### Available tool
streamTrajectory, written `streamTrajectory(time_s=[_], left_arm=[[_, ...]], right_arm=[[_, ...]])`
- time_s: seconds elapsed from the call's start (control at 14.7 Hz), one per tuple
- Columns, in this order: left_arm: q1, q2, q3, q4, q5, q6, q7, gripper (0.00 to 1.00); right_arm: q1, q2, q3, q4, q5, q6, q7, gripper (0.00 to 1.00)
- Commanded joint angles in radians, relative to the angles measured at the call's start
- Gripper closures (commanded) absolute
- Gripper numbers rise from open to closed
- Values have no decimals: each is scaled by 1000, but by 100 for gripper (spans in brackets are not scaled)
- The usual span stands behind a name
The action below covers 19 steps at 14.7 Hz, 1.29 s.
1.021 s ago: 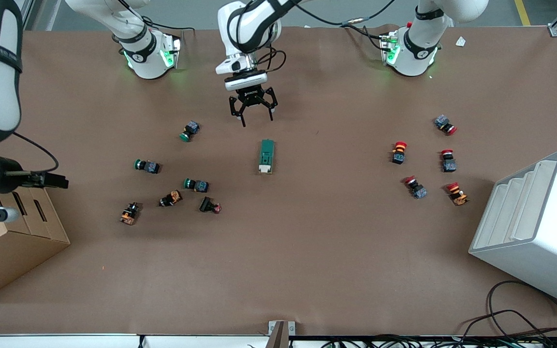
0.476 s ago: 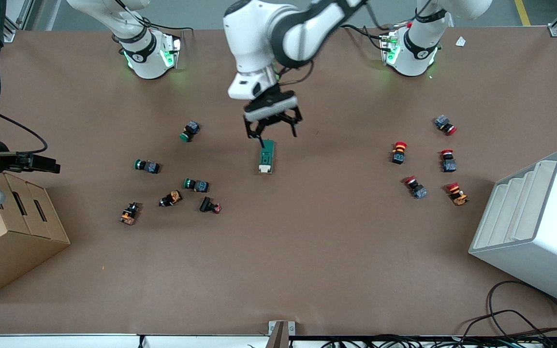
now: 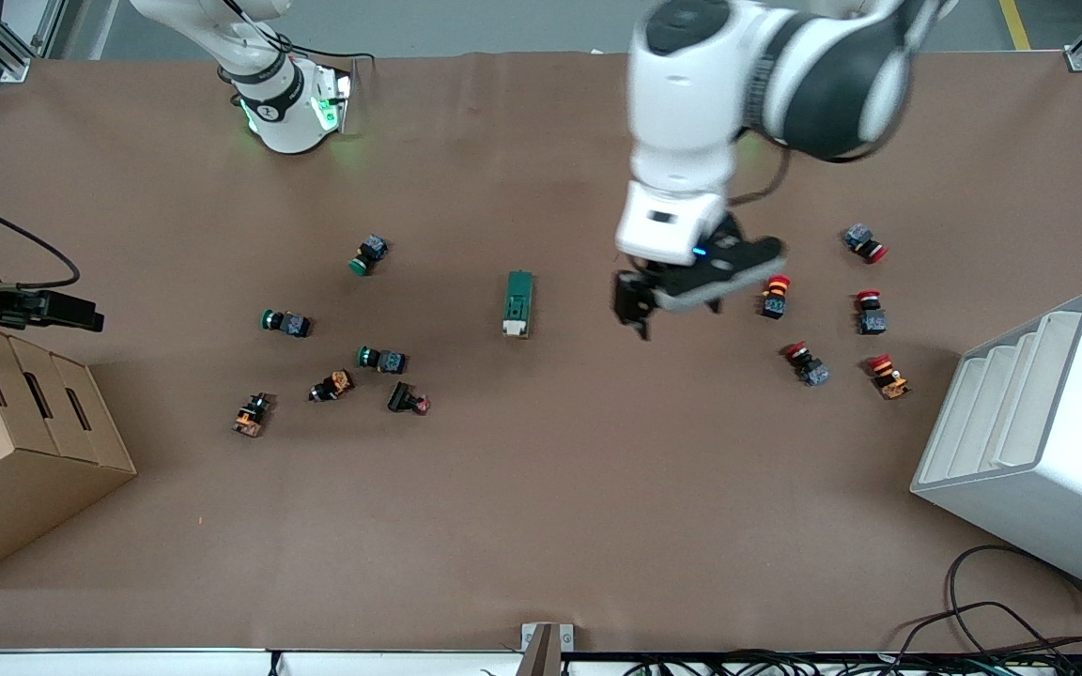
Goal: Close load switch with both arms
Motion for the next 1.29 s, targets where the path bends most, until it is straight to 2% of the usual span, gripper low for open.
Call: streamTrajectory(time_s=[0.0,0.27,0.68,0.82,0.95,1.23], left_arm=[[77,-1,-12,38,-65,-61,133,0],[188,-1,-15,108,-137,-164,373,0],[314,-103,14,98,-253,-276,701,0],[309,-139,91,95,-285,-311,787,0],[312,-166,155,94,-346,-354,882,0],[311,-211,231,69,-351,-391,1040,0]], right_arm=[[-18,-22,20,29,-28,-3,11,0],[-27,-21,18,34,-28,2,19,0],[-24,-22,21,58,-7,-31,16,0],[-22,-43,24,57,-1,-116,13,0],[-16,-91,26,45,-4,-127,10,0],[-21,-132,23,38,-1,-153,7,0]])
